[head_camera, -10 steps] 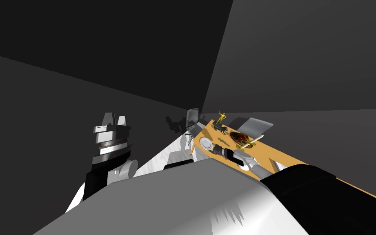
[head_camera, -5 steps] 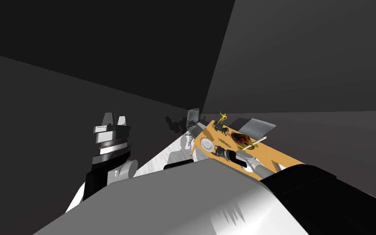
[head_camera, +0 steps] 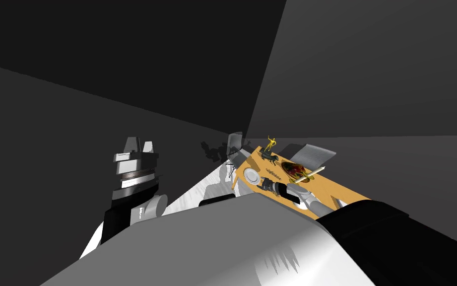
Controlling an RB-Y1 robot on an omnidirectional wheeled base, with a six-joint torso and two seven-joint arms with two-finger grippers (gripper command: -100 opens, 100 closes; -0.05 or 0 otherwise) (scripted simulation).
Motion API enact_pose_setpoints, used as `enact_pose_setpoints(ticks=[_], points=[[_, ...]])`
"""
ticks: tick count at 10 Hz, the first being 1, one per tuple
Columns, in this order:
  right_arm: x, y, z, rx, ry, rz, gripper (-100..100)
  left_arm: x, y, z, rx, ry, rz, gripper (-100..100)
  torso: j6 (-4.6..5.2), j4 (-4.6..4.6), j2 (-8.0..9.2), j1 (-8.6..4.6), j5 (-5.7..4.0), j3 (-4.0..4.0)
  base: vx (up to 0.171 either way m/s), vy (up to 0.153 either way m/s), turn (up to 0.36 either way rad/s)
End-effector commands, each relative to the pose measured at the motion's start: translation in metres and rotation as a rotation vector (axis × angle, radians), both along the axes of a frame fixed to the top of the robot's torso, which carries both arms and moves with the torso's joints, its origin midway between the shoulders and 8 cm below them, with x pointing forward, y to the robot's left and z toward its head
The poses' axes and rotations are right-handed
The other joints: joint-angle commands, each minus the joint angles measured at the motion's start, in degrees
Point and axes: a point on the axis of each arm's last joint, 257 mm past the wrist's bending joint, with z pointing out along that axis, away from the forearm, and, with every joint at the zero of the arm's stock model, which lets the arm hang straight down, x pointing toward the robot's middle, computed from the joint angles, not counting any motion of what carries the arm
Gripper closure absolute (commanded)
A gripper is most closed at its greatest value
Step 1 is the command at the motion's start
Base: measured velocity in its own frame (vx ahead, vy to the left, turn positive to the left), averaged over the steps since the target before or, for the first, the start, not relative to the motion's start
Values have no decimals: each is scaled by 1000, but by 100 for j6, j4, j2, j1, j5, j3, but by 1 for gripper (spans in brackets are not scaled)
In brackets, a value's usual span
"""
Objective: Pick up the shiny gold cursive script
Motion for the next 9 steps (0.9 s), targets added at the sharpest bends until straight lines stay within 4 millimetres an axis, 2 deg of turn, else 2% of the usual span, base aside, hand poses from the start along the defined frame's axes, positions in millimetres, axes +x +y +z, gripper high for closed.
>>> enact_pose_setpoints(ticks=[1,2,4,7,8,9], points=[[0,0,0,0,0,0,-100,0,0,0,0,0,0,0,0,0,0,0,0,0,-11,9,37],[-17,-20,-8,-52,33,-18,-100,0,0,0,0,0,0,0,-1,1,4,4,1,2,-7,24,6],[-30,-34,-13,-91,58,-30,-100,0,0,0,0,0,0,0,1,1,3,10,2,2,3,26,-20],[-71,-78,-25,-204,134,-61,-100,0,0,0,0,0,0,0,0,1,3,13,3,2,2,33,2],[-71,-78,-25,-204,134,-61,-100,0,0,0,0,0,0,0,1,1,3,15,4,2,0,24,-2],[-88,-93,-28,-244,165,-68,-100,0,0,0,0,0,0,0,-1,1,3,11,3,2,8,16,34]])
